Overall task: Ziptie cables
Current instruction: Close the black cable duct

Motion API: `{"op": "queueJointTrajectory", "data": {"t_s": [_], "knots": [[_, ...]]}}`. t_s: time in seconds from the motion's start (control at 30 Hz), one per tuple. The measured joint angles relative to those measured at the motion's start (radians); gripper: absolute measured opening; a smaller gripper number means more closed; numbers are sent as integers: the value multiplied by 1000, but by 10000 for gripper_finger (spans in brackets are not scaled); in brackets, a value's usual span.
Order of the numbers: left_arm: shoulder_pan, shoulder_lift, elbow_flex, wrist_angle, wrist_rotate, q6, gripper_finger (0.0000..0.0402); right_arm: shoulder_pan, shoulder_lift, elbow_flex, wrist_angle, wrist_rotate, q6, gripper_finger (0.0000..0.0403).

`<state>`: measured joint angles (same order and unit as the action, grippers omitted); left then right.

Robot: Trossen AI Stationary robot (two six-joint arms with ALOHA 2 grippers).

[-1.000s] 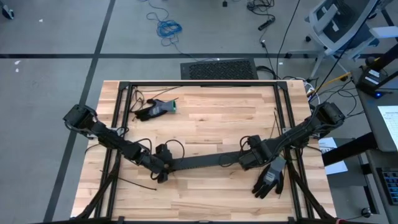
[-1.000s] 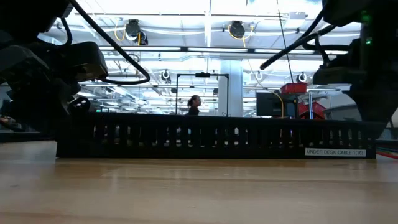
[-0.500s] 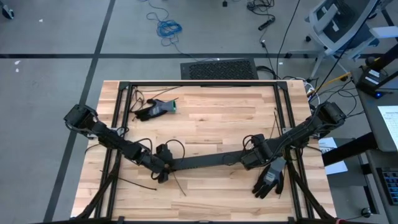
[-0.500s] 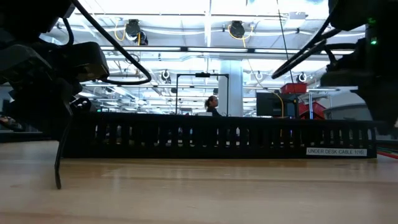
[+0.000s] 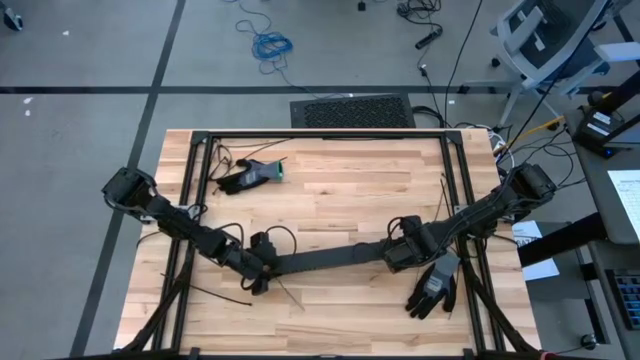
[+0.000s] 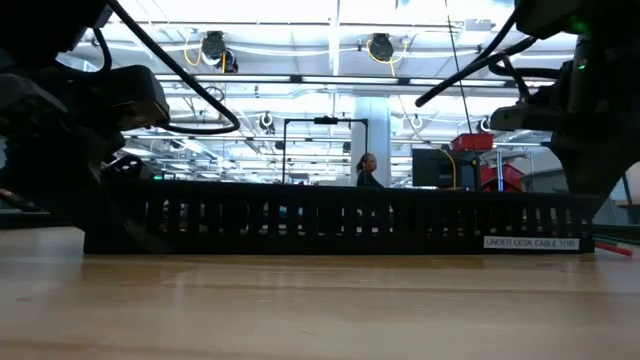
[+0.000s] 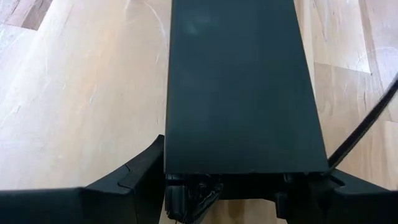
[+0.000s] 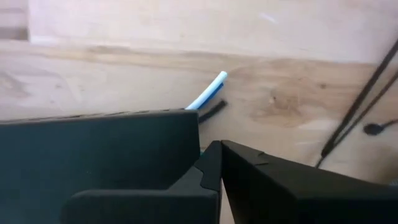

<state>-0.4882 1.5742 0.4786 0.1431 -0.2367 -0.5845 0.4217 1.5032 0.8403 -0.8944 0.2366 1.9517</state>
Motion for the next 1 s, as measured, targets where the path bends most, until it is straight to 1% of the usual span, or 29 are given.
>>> {"op": "queueJointTrajectory", "data": {"t_s": [0.1,0.17,0.23,0.27,0.37,0.5,0.57,0.6,0.63,0.7,0.77,0.9,0.93,1.0], "knots": [[0,0,0,-1,-5,0,246,-3,0,0,2,35,5,0],[0,0,0,-1,-5,0,246,-3,0,0,6,35,-30,0],[0,0,0,2,-5,0,246,-3,-1,3,-13,-2,-64,0],[1,0,1,7,-4,-3,246,-4,-2,10,-53,-19,-61,0],[2,2,1,11,-4,-4,246,4,-5,8,-232,-77,-42,0],[2,2,1,10,-4,-4,246,12,-4,9,-247,-121,-69,0],[2,2,1,10,-4,-5,246,11,-4,8,-200,-85,-26,0],[2,2,1,9,-4,-4,246,11,-4,7,-146,-35,-15,0],[2,2,1,8,-3,-3,246,11,-6,5,-64,28,-21,0],[0,0,-1,-4,-7,1,246,11,-19,-37,64,85,-89,0],[-1,-2,0,-6,-7,1,246,-1,-25,-75,117,97,-98,0],[-4,-1,0,-6,-8,0,246,11,-27,-102,150,110,-5,0],[-5,-1,0,-6,-9,0,246,19,-35,-94,142,98,3,0],[-9,-1,0,-1,-9,0,246,30,-45,-56,57,64,39,0]]}}
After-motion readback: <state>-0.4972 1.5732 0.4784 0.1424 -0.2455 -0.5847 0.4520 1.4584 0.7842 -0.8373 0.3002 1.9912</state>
